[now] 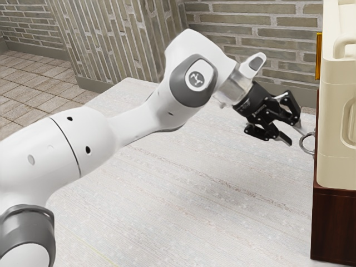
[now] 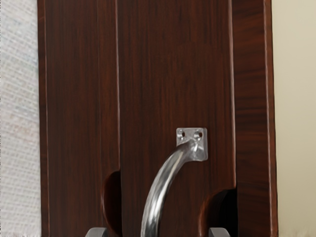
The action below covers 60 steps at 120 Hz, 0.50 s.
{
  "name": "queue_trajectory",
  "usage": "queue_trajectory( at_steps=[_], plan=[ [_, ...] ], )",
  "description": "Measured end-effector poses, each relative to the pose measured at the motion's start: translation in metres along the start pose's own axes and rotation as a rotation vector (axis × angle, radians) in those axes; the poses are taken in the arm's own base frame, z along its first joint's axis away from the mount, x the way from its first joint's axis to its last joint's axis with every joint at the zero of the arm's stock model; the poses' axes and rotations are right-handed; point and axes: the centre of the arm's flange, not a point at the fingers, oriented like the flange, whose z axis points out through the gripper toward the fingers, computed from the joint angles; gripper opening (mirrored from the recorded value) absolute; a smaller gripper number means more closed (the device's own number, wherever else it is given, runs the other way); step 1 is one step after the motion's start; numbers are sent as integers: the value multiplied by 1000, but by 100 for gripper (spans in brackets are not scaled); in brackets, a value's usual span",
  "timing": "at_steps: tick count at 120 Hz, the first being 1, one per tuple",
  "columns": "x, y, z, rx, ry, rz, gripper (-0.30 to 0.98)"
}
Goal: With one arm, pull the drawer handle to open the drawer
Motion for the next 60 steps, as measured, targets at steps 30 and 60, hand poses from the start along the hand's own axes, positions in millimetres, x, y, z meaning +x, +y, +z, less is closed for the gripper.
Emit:
queue_trajectory(
  at_steps=[30,60],
  plan=[
    [0,-8,8,22,-12,-25,16],
    [1,-10,17,32,-17,-37,13]
  ],
)
